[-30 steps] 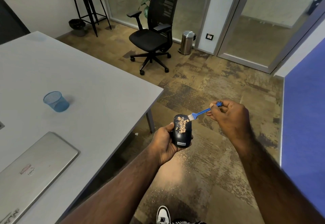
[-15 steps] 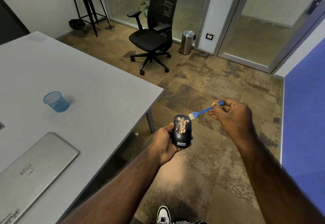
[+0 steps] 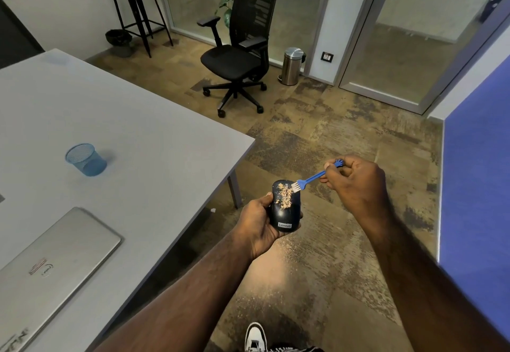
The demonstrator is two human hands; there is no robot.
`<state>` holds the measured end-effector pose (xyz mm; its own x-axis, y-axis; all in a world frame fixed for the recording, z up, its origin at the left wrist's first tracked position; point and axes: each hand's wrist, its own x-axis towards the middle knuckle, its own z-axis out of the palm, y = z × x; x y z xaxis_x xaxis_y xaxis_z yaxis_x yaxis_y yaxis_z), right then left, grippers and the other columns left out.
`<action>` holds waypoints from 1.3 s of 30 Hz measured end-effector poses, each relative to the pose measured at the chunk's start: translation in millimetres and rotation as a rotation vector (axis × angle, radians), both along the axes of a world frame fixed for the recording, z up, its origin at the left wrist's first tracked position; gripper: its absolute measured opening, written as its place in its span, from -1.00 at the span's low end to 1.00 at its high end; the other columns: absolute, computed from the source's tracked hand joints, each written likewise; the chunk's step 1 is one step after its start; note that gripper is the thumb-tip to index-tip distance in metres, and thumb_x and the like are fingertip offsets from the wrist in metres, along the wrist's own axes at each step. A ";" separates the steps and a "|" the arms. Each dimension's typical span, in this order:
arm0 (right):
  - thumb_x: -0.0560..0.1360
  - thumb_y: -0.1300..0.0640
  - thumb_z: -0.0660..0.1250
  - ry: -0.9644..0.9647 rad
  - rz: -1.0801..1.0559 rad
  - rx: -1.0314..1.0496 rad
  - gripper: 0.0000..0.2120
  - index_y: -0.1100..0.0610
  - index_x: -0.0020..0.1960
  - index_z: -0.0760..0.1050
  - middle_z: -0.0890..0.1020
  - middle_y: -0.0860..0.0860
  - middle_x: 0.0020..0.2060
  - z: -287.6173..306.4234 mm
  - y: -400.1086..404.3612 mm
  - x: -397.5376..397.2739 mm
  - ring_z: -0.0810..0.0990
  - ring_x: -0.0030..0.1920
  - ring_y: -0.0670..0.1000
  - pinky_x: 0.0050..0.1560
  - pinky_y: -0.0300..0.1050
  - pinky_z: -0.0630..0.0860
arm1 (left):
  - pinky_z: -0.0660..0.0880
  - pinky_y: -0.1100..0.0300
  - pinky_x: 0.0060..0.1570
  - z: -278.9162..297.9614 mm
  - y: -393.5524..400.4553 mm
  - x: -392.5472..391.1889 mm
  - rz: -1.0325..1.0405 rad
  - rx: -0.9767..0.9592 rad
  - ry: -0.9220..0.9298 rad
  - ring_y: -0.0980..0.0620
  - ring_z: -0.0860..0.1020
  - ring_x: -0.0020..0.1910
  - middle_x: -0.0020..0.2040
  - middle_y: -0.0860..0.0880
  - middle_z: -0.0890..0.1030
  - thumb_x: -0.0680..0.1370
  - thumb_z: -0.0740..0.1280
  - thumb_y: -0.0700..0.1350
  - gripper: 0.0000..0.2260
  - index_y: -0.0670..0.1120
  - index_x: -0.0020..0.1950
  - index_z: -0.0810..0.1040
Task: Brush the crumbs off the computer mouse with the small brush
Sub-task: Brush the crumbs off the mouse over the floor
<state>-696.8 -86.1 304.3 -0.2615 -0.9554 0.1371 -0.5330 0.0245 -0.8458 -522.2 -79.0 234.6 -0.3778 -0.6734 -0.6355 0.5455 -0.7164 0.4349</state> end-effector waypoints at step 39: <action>0.56 0.25 0.37 -0.259 0.014 -0.026 -0.86 0.03 -0.09 0.60 0.73 0.03 -0.24 -1.5 22.7 -13.4 0.75 -0.24 -0.05 -0.24 -0.26 0.65 | 0.56 0.02 -0.11 -1.5 -3.3 -2.4 0.009 -0.011 0.055 -0.18 0.58 -0.06 0.05 -0.25 0.60 0.65 0.02 0.05 -0.57 -0.23 0.18 0.53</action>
